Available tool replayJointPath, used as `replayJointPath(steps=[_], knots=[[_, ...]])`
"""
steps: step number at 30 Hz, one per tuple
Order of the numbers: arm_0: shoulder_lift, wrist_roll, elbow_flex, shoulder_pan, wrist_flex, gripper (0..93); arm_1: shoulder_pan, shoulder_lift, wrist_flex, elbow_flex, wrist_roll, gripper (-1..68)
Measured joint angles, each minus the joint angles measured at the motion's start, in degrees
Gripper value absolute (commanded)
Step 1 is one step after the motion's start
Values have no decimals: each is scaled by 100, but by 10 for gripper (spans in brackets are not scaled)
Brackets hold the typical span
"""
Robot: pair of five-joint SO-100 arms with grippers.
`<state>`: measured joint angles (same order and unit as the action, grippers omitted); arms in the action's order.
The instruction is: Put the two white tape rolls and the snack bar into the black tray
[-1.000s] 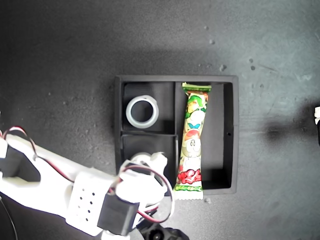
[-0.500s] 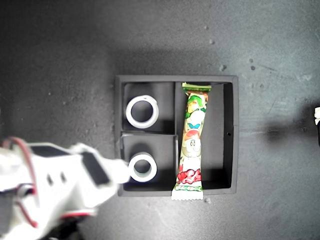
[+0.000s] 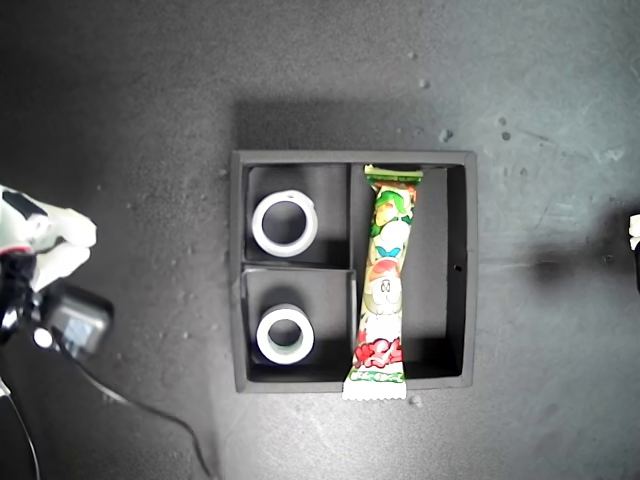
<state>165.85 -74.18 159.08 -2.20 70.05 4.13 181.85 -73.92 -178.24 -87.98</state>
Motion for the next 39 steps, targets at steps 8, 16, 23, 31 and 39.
replayJointPath(steps=[8, 16, 23, 31, 39], knots=[[1767, -606, 1547, 26, 141, 0, 0, 0, 0, 0, 0, 12], [2522, -1239, 1740, 88, 765, 2, 0, 0, 0, 0, 0, 12], [2522, -615, 1740, 290, 765, 2, 0, 0, 0, 0, 0, 12], [2522, -352, 1740, 290, 765, 2, 0, 0, 0, 0, 0, 12], [2522, -70, 1740, 290, 765, 2, 0, 0, 0, 0, 0, 13]])
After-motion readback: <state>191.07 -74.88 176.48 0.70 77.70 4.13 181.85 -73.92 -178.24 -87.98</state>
